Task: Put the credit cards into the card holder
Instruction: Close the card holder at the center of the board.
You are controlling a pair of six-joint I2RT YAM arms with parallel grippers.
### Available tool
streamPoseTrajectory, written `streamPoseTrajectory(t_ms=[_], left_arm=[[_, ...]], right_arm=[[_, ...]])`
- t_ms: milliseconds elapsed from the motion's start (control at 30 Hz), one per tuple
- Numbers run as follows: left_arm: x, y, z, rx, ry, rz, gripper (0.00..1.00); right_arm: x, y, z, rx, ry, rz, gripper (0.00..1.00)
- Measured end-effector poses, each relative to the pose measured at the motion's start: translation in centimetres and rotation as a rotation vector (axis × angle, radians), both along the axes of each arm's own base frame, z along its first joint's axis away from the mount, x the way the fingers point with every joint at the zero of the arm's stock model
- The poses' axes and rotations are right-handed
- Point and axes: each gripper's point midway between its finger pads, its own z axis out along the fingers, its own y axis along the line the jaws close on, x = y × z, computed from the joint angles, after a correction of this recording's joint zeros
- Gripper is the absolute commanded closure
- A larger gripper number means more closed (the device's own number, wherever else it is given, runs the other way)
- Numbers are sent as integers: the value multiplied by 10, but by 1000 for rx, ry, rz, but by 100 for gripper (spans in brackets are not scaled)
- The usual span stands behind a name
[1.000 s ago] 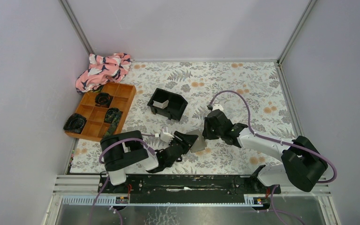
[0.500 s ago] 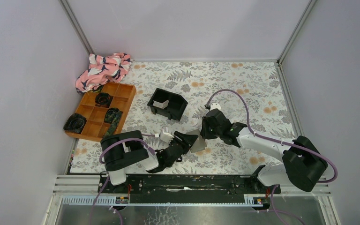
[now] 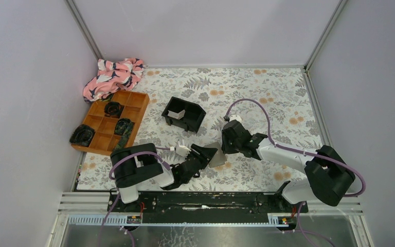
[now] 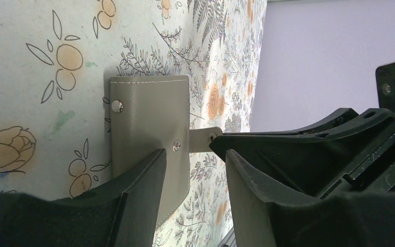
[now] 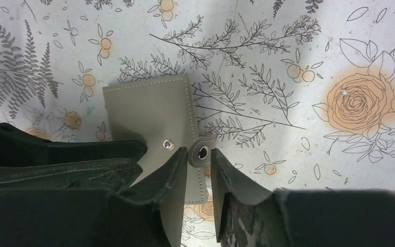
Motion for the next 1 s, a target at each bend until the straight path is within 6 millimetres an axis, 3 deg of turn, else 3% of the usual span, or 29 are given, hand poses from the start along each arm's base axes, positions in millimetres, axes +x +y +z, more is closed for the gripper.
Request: streamPoseTrajectory(t_ms=[167, 1000], left_arm=[[0, 0, 0, 0, 0, 0, 45], [1, -1, -1, -13, 1, 2, 45]], right_arm=[[-2, -2, -4, -17, 12, 1, 77], [1, 1, 2, -24, -13, 3, 76]])
